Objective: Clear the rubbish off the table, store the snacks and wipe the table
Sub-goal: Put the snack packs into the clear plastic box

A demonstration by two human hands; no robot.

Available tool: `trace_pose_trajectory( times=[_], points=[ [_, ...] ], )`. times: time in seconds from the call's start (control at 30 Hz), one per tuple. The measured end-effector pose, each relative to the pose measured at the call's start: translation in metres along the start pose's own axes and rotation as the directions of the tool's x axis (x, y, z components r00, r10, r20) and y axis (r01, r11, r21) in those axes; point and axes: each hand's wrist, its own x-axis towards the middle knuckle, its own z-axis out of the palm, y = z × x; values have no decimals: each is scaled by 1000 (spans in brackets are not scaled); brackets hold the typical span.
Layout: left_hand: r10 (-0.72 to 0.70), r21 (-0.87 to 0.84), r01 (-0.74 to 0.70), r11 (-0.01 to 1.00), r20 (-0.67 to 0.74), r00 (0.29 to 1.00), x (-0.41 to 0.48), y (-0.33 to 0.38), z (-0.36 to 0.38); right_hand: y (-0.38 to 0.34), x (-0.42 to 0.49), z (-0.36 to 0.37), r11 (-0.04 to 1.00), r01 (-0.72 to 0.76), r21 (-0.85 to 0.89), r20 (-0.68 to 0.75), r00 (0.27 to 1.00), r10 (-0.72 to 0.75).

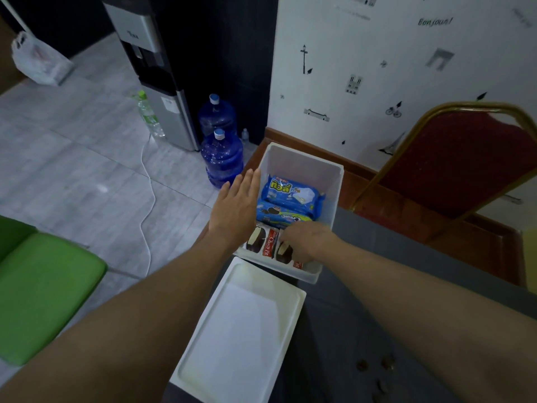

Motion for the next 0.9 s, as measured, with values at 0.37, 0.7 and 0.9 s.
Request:
trace_pose_trajectory(
  times=[0.37, 0.7, 0.9],
  points=[
    [1, 123, -15, 992, 114, 994, -1, 4, -19, 41, -38, -2, 980, -71, 186, -427, 893, 146],
    [144, 123, -153, 980, 77, 987, -12, 67, -45, 83, -110, 25, 822, -159, 548, -396, 816, 421],
    [226, 98, -233, 967, 83, 971, -21, 126, -57, 115, -155, 50, 759, -199, 620, -380, 770, 512]
  ],
)
